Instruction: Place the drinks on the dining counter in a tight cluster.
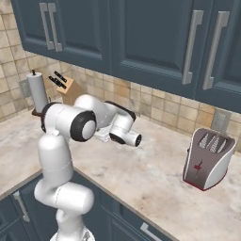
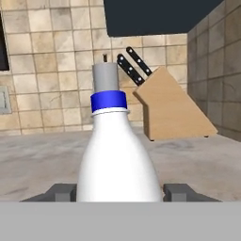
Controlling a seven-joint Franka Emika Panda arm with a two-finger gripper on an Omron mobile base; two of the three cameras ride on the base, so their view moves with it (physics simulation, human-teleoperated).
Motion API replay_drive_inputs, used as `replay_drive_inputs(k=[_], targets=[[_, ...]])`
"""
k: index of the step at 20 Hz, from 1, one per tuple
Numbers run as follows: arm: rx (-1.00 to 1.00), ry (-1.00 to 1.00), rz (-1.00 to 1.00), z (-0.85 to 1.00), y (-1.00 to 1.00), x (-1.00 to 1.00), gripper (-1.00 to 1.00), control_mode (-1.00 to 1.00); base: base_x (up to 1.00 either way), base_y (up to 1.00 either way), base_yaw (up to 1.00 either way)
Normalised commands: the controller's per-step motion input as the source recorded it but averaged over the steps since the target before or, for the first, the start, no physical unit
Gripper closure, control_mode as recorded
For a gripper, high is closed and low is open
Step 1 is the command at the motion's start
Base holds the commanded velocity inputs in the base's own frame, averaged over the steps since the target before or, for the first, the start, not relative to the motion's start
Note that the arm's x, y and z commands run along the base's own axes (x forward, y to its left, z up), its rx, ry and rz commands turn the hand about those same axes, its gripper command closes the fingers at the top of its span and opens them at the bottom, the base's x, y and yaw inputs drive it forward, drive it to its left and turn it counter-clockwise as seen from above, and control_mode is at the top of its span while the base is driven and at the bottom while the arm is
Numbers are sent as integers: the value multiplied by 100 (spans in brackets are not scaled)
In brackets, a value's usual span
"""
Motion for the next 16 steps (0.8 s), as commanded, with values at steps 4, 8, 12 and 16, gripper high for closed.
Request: replay_drive_inputs(k=[4,8,12,16], targets=[[9,-2,1,23,-1,-33,100,-100,0,0,0],[11,0,5,39,0,-37,100,-100,0,0,0],[8,-1,10,38,-2,-46,100,-100,0,0,0],[0,-6,14,37,-11,-53,100,-100,0,0,0]])
